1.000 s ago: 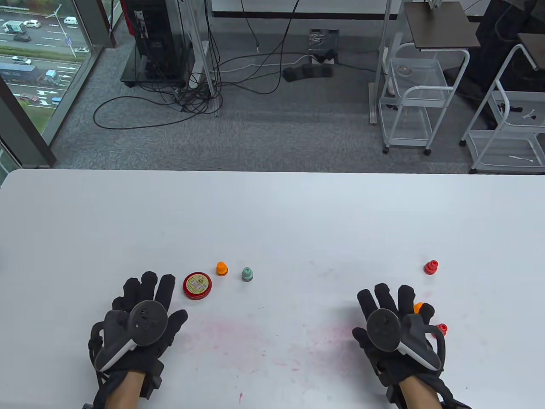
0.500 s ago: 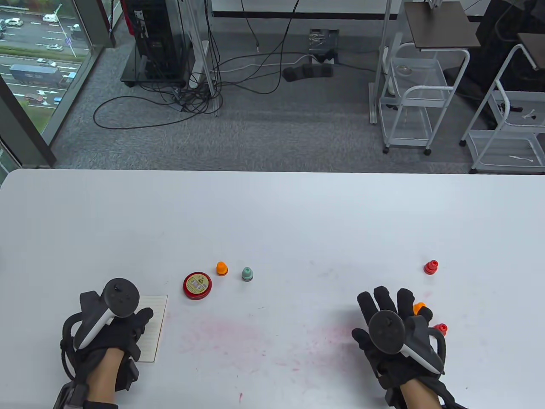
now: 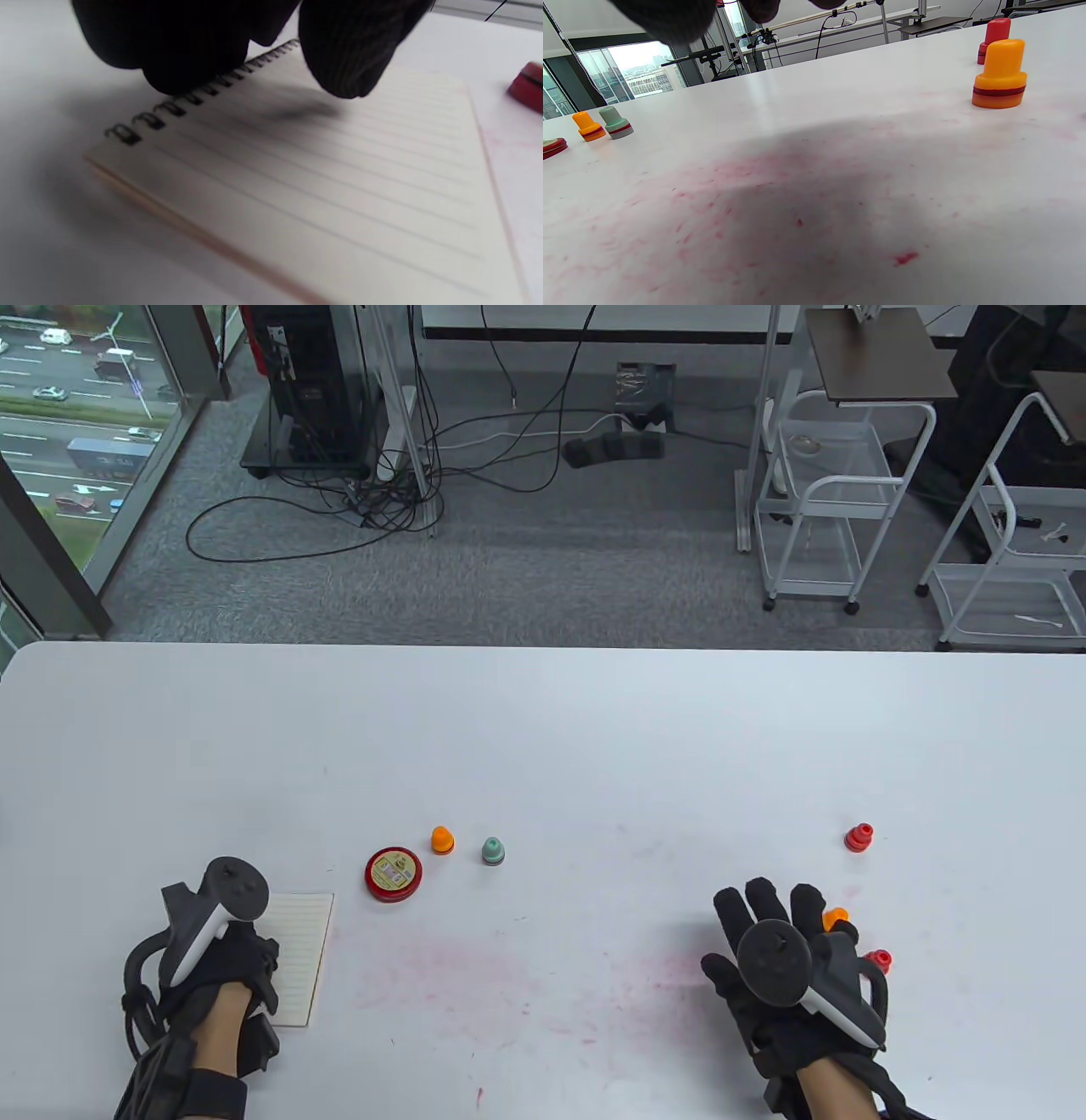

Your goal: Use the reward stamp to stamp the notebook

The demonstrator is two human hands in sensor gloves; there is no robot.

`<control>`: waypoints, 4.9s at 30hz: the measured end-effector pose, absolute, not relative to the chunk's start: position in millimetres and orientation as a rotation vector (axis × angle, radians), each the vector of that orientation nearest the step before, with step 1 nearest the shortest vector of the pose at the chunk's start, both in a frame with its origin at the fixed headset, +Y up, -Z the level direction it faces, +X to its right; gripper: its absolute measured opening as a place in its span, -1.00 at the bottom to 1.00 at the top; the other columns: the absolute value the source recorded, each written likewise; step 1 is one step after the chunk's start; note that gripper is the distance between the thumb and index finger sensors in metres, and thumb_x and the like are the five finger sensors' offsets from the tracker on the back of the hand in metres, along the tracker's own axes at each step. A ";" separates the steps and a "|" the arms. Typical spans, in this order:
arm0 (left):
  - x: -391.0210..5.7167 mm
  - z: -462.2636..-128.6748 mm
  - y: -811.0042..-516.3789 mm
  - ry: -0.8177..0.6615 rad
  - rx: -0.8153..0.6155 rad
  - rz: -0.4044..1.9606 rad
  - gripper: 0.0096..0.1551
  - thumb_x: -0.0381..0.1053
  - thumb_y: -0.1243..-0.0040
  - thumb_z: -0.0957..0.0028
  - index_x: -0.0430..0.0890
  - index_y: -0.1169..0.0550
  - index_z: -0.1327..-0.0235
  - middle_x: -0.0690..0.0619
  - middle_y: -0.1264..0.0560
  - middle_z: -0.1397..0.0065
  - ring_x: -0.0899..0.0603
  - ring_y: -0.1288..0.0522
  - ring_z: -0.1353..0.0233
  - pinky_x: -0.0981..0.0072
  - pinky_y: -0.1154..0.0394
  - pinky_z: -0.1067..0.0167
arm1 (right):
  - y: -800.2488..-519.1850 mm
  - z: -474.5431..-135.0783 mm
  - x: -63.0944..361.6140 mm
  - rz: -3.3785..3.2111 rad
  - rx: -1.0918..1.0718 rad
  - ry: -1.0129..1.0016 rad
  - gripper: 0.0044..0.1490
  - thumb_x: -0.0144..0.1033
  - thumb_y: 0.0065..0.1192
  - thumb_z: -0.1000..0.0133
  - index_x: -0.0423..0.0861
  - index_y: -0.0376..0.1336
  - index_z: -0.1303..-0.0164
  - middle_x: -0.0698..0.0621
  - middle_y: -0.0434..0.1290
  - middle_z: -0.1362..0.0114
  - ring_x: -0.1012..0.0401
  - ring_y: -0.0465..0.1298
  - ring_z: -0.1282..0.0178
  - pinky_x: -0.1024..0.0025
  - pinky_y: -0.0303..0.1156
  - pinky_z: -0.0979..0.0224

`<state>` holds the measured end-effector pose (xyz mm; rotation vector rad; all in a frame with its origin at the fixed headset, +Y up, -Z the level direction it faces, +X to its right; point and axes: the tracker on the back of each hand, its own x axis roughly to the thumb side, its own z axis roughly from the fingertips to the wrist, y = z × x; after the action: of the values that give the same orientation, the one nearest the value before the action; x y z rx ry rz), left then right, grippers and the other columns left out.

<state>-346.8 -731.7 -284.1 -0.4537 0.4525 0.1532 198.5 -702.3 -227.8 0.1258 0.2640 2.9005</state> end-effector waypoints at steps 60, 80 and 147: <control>-151.7 -254.3 -681.5 -0.201 -0.260 0.985 -0.73 0.04 -0.52 0.14 0.06 -0.65 0.23 0.15 -0.67 0.06 -0.04 -0.67 0.11 0.02 -0.66 -0.02 | -680.4 -206.7 181.6 2.733 0.499 -0.285 -0.30 -0.08 0.11 -0.07 -0.01 0.25 -0.45 -0.14 0.33 -0.62 -0.34 0.28 -0.53 -0.57 0.16 -0.39; -96.9 -264.7 -746.6 0.051 -0.279 0.425 -0.61 0.12 -0.51 0.18 0.02 -0.63 0.15 0.13 -0.67 0.03 -0.03 -0.69 0.17 0.12 -0.67 0.13 | -678.0 -207.6 182.3 2.746 0.446 -0.269 -0.30 -0.07 0.11 -0.08 -0.01 0.24 -0.46 -0.14 0.33 -0.62 -0.35 0.27 -0.54 -0.60 0.13 -0.37; -195.0 -283.2 -673.1 -0.045 -0.092 0.080 0.08 0.37 -0.18 0.00 -0.03 -0.15 -0.75 -0.25 -0.19 -0.71 -0.52 -0.30 -0.58 -0.36 -0.35 -0.39 | -680.3 -206.5 183.6 2.767 0.405 -0.206 -0.29 -0.07 0.11 -0.08 0.01 0.23 -0.48 -0.14 0.29 -0.65 -0.39 0.19 -0.57 -0.61 0.10 -0.39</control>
<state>-195.0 -673.1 -283.2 -0.0917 -0.0451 0.0796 183.6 -680.3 -206.5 0.4048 -0.2063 2.7675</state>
